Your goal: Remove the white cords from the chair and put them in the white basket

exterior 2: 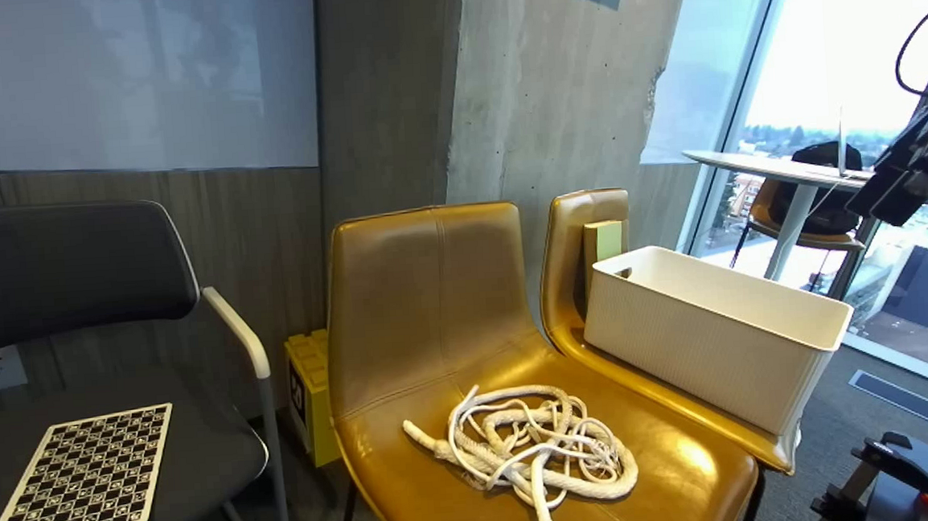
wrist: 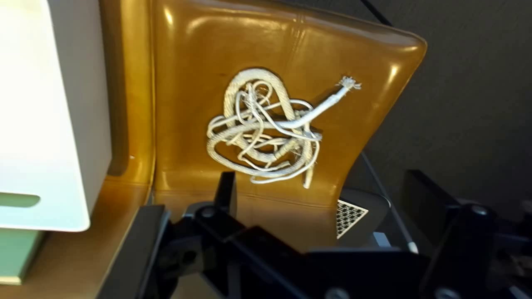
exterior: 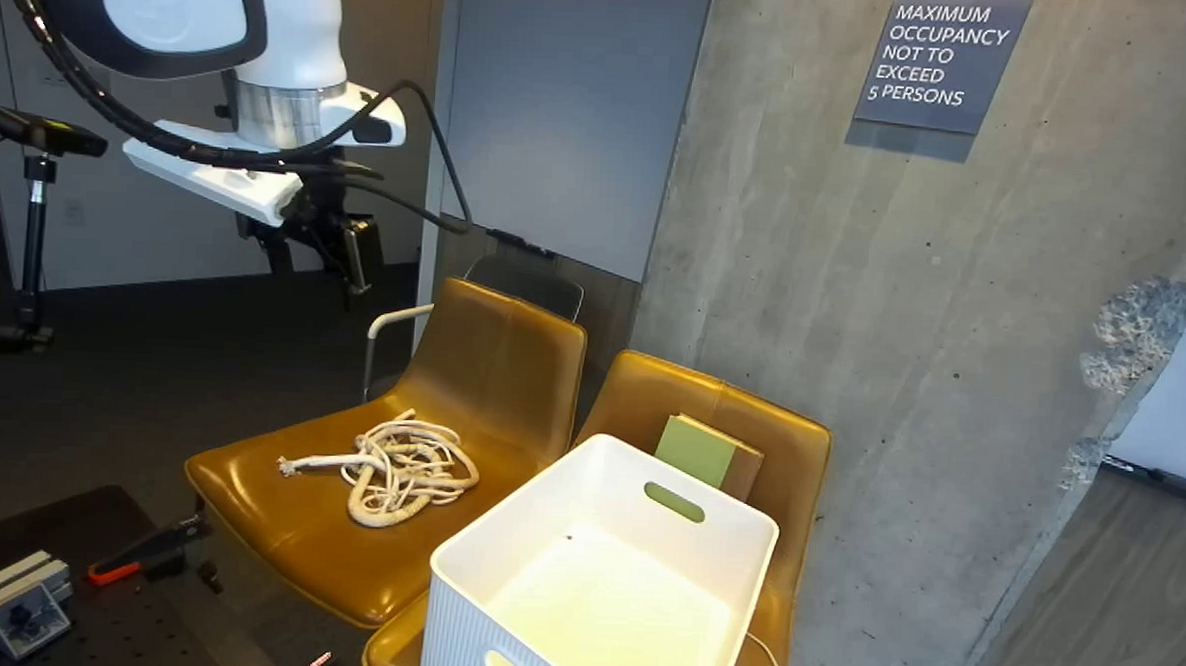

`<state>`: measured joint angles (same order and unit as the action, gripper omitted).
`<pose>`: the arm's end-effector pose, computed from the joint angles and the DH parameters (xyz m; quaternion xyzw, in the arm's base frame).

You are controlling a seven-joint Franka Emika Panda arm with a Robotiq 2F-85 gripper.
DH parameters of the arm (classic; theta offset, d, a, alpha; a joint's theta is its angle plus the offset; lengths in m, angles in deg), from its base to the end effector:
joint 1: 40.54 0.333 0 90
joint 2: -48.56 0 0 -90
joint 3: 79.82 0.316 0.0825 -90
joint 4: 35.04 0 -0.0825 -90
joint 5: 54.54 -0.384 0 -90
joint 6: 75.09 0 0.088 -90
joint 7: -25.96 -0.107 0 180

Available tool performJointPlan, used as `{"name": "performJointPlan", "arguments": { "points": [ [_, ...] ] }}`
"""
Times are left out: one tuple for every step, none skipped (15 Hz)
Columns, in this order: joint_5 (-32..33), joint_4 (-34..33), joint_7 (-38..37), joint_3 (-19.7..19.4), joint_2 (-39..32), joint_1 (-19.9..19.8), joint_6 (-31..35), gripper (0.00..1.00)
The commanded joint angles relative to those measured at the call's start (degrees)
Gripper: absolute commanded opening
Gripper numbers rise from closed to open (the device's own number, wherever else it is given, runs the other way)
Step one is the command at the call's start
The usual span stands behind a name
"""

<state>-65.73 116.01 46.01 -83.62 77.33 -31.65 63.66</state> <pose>0.4021 0.0367 0.4364 -0.9738 -0.1540 -0.1513 0.0713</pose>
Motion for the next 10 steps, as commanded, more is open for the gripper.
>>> {"name": "performJointPlan", "arguments": {
  "points": [
    [-3.1,-0.7,-0.2,3.3,-5.1,6.1,10.7,1.0],
    [-3.4,-1.8,-0.1,4.0,-8.4,7.7,14.5,1.0],
    [-3.6,-2.9,0.3,4.4,-11.7,9.0,18.0,1.0],
    [-3.4,-4.1,0.8,4.5,-15.3,10.0,21.5,1.0],
    [-3.2,-5.3,1.2,4.6,-19.0,10.8,24.8,1.0],
    [-3.2,-6.8,1.8,4.6,-22.5,11.4,27.4,1.0],
    [-2.7,-8.0,2.2,5.0,-26.1,11.3,29.7,1.0],
    [-2.4,-9.5,2.8,4.4,-29.9,11.9,31.6,1.0],
    [-2.3,-11.2,3.6,4.3,-33.7,11.8,32.9,1.0],
    [-2.3,-13.0,4.4,4.4,-37.6,11.5,33.8,1.0]
  ]
}}
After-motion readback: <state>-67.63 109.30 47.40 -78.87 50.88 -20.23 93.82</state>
